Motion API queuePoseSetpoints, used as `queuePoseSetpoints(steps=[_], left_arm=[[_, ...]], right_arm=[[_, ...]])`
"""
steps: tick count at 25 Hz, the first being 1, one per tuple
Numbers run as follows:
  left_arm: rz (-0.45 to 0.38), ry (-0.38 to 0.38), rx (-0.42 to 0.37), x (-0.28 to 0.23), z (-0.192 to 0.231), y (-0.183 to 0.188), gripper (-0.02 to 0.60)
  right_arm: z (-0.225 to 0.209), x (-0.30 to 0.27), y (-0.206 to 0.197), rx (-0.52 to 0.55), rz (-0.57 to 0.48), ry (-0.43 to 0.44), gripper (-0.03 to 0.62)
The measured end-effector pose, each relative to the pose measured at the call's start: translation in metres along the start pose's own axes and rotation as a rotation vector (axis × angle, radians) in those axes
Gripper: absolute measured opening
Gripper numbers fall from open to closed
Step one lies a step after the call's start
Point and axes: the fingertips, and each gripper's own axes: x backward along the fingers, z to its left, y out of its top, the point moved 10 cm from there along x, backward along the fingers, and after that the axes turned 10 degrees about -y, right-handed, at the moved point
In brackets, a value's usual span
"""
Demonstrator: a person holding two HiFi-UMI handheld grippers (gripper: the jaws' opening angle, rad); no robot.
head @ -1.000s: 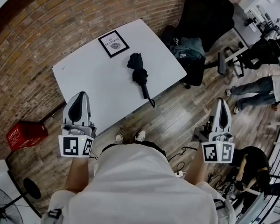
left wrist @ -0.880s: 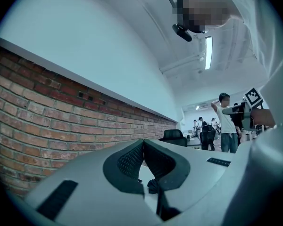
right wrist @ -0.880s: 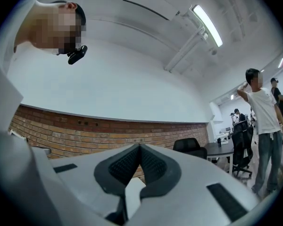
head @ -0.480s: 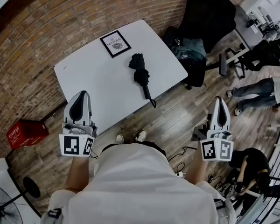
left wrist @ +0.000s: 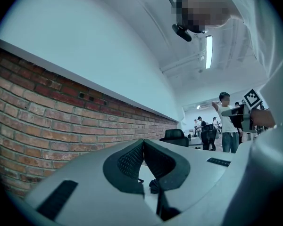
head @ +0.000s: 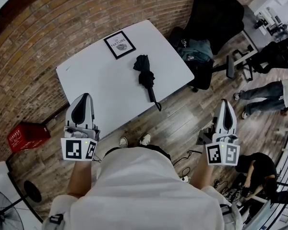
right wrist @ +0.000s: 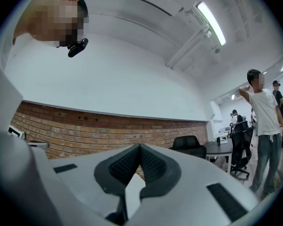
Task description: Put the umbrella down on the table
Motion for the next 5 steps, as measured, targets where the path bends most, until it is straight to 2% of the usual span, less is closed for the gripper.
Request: queuePoseSetpoints(steps=[5], left_arm=[[-0.002,0.002,0.000,-0.0001,0.0003,0.0001,0.023]], right_arm=[[0.0010,-0.0012,0.0001,0.004,-0.004,0.003,0.020]])
